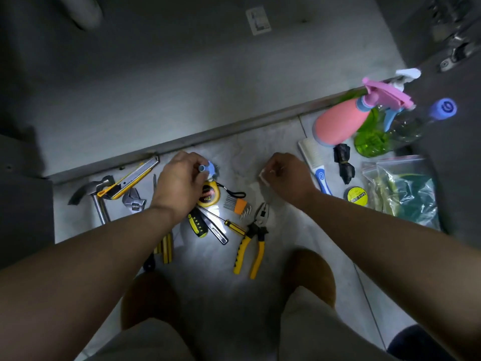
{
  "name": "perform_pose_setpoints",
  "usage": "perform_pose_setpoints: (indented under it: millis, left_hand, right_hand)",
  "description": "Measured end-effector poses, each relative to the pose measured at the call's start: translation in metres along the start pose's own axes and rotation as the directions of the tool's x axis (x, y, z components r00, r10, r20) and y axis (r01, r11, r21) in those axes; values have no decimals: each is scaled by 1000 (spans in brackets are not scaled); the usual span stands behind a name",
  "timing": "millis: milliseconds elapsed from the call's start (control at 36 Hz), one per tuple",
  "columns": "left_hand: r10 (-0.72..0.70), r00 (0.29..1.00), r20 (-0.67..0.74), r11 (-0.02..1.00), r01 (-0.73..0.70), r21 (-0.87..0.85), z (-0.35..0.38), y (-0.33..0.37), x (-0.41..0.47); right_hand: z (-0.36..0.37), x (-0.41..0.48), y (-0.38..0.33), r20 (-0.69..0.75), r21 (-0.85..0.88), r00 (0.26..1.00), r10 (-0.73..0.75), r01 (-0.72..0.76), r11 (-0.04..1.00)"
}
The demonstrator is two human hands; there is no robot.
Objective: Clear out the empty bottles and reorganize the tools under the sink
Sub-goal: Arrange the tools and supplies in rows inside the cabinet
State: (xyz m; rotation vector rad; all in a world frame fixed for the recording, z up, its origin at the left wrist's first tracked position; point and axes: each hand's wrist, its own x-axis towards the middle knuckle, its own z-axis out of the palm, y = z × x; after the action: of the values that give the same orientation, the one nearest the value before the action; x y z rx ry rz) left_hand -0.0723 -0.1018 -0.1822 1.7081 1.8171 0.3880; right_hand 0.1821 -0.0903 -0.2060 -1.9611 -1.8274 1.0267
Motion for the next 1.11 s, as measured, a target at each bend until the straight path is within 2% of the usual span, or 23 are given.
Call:
perform_pose_setpoints:
  millis: [167,306,389,444,500,556,694,833,1111]
  left_hand:
    - [17,1000,17,997,-16,-73,15,25,-8]
    - [25,998,52,990,-18,-137,25,45,-10]
    - [17,997,81,986,-3,-166,32,53,-9]
    - [21,995,99,990,-7,-141,38,59,-9]
    - [34,993,114,995,-23,-102,45,66,-8]
    - [35,992,122,994,-22,-108,52,75,-8]
    - [40,990,137,988,-19,-152,71,91,-10]
    - [90,981,174,979,-55,-194,95,108,-10]
    - [56,968,243,971,4,-239,132,136,-2]
  right_hand:
    - [-20,31,-5,-169,-108,984,53,-72,992]
    - [-34,44,-13,-108,-118,992,71,-83,990]
    - [-38,23,-8,-121,-106,992,29,-42,993]
    - [-37,0,4,-139,-241,990,-1,-33,970]
    - [-38,-23,20,-165,-444,986,11,-84,892]
    - [-39,-42,37,-177,-525,983,43,-131,841]
    - [-48,-60,66,-113,-477,993,43,-93,874]
    - [-54,-57,71,-49,-487,999,-16,-10,873]
    - [-45,-61,82,-82,-418,996,41,-71,906]
